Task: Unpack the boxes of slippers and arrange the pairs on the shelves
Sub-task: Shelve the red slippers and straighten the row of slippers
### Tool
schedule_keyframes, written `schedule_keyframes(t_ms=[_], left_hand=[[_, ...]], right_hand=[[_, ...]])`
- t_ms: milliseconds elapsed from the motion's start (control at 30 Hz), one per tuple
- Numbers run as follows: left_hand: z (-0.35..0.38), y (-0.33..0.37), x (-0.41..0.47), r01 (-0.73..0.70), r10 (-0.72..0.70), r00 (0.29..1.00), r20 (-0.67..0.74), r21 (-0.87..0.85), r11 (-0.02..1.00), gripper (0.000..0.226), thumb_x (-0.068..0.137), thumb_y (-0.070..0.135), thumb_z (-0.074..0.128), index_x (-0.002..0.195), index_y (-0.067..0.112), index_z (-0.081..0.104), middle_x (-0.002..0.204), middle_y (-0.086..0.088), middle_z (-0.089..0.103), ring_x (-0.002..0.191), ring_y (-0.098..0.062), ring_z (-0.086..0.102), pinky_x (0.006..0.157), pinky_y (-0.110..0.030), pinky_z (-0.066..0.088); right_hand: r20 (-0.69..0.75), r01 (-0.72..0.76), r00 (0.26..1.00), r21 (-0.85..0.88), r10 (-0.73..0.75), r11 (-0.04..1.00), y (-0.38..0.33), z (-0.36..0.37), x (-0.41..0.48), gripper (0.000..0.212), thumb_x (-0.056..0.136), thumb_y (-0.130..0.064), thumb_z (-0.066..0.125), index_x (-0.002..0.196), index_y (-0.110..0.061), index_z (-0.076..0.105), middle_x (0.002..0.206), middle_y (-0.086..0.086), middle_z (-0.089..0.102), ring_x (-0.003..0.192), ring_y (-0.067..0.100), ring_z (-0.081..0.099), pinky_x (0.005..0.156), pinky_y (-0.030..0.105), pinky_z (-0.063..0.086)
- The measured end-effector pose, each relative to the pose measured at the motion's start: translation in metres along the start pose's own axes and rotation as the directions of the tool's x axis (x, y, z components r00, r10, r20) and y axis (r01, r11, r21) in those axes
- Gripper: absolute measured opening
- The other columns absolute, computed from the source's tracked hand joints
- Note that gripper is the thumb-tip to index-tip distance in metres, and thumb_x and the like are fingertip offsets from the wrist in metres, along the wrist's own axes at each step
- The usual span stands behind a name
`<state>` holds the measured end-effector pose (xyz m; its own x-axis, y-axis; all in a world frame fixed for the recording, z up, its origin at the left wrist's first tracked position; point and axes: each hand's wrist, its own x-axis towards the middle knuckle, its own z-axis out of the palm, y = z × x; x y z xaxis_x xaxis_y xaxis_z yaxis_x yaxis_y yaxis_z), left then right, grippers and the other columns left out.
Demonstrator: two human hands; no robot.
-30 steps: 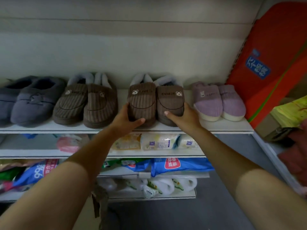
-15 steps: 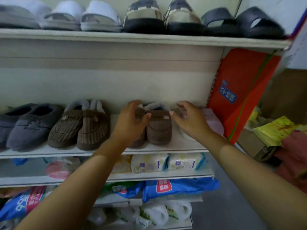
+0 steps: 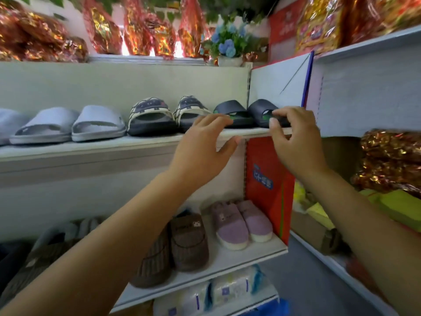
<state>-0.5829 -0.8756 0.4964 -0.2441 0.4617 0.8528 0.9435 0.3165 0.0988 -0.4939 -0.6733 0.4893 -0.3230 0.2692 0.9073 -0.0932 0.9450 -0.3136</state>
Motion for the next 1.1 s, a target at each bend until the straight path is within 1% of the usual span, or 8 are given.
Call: schedule_keyframes(t_ms=[133,200,300,367,467,700,900,1100], left_hand=[[0.024,0.018,0.041,-0.038,0.025,0.989,0.145,0.088,0.995,0.045,0.103,0.041,0.053,0.141,0.016,0.056,0.140,-0.001,0.059,0.132,-0.021,0.048,0.104,-0.038,0.044],[0.036,0.018,0.059,-0.009,-0.033,0.966,0.257,0.162,0.987,0.045,0.103,0.043,0.049,0.139,0.017,0.054,0.137,-0.004,0.060,0.125,-0.026,0.053,0.095,-0.038,0.047],[0.050,0.009,0.075,0.009,-0.099,0.935,0.340,0.256,0.967,0.034,0.103,0.046,0.046,0.112,0.016,0.059,0.109,-0.002,0.062,0.102,-0.028,0.060,0.075,-0.038,0.045],[0.057,0.006,0.078,0.035,-0.129,0.943,0.307,0.293,0.955,0.031,0.103,0.046,0.046,0.102,0.018,0.059,0.100,0.000,0.057,0.095,-0.027,0.060,0.072,-0.037,0.044],[0.064,0.006,0.080,0.058,-0.137,0.961,0.240,0.310,0.949,0.038,0.103,0.046,0.049,0.121,0.019,0.068,0.117,-0.002,0.062,0.100,-0.027,0.062,0.084,-0.044,0.053],[0.067,0.011,0.076,0.110,-0.143,0.985,0.092,0.299,0.948,0.025,0.100,0.040,0.057,0.109,0.026,0.076,0.104,0.005,0.068,0.087,-0.019,0.064,0.077,-0.040,0.055],[0.072,0.015,0.079,0.159,-0.212,0.970,0.116,0.359,0.920,0.026,0.101,0.041,0.053,0.112,0.026,0.072,0.108,0.007,0.067,0.093,-0.018,0.063,0.081,-0.038,0.054],[0.067,0.016,0.073,0.201,-0.238,0.966,0.106,0.276,0.940,0.028,0.100,0.034,0.058,0.114,0.017,0.074,0.106,0.001,0.070,0.092,-0.017,0.064,0.087,-0.041,0.054]], right_hand=[[0.203,-0.003,0.979,-0.112,0.026,0.994,0.046,-0.003,0.027,0.028,0.105,-0.027,0.046,0.115,-0.010,0.066,0.116,0.007,0.064,0.112,0.022,0.048,0.085,0.021,0.029],[0.267,0.031,0.964,-0.110,-0.001,0.993,0.057,-0.001,0.033,0.028,0.105,-0.025,0.047,0.118,-0.011,0.067,0.117,0.007,0.066,0.112,0.022,0.052,0.086,0.023,0.031],[0.231,0.060,0.972,-0.046,-0.048,0.997,0.066,-0.001,0.042,0.022,0.100,-0.018,0.057,0.114,-0.012,0.073,0.113,0.005,0.072,0.106,0.021,0.062,0.086,0.021,0.038],[0.248,0.069,0.967,-0.012,-0.064,0.998,0.073,-0.003,0.051,0.020,0.097,-0.018,0.063,0.111,-0.014,0.076,0.109,0.003,0.075,0.101,0.018,0.065,0.084,0.019,0.040],[0.296,0.080,0.951,0.032,-0.086,0.996,0.082,-0.002,0.063,0.018,0.096,-0.019,0.065,0.109,-0.014,0.077,0.107,0.003,0.076,0.100,0.018,0.067,0.088,0.024,0.047],[0.397,0.151,0.904,0.057,-0.161,0.987,0.098,0.009,0.084,0.017,0.096,-0.023,0.065,0.104,-0.015,0.078,0.101,0.004,0.076,0.095,0.022,0.067,0.086,0.036,0.052],[0.461,0.230,0.861,0.025,-0.216,0.973,0.098,0.020,0.095,0.018,0.098,-0.028,0.062,0.101,-0.019,0.077,0.098,0.004,0.074,0.092,0.025,0.065,0.084,0.044,0.053],[0.517,0.237,0.824,0.055,-0.231,0.970,0.095,0.014,0.102,0.022,0.098,-0.030,0.062,0.104,-0.014,0.075,0.102,0.006,0.073,0.095,0.025,0.063,0.089,0.044,0.052]])
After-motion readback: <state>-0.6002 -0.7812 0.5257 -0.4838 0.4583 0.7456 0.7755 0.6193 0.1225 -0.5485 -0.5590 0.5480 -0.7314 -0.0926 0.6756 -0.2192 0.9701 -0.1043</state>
